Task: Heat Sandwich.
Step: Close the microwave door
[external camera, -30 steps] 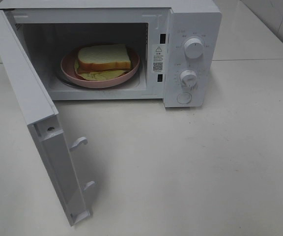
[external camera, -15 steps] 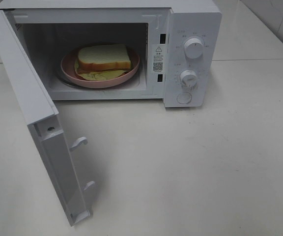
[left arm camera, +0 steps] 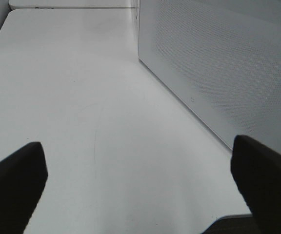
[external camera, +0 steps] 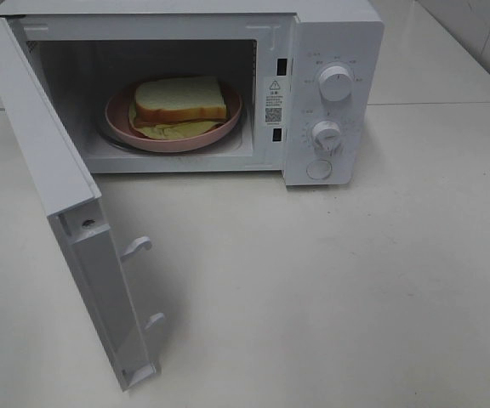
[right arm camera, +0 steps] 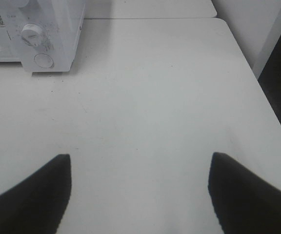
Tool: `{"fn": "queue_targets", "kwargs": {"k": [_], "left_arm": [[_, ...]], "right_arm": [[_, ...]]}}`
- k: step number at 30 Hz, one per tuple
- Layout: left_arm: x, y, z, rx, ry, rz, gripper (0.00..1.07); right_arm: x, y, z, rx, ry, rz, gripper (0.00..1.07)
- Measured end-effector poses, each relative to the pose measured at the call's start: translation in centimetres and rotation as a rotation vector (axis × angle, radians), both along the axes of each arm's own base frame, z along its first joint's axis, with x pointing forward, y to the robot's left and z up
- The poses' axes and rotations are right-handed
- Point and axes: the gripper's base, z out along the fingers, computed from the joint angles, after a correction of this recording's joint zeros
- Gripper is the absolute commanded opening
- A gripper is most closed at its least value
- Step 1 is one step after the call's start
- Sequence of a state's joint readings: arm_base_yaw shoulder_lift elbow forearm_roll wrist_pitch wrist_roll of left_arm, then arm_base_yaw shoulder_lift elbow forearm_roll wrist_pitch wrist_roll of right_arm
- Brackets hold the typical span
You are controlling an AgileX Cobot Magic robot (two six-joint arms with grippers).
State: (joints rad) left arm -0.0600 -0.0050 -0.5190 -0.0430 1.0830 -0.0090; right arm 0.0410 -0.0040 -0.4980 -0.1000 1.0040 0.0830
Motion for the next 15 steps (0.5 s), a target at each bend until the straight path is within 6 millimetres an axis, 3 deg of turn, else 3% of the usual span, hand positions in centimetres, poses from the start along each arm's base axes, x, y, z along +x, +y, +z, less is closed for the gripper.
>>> {"fn": "queue_targets", "kwargs": {"k": [15], "left_arm": [[0.0,0.0,0.0,0.0,0.0,0.0,0.98]], "right_arm": [[0.0,0.0,0.0,0.0,0.0,0.0,0.74]]}}
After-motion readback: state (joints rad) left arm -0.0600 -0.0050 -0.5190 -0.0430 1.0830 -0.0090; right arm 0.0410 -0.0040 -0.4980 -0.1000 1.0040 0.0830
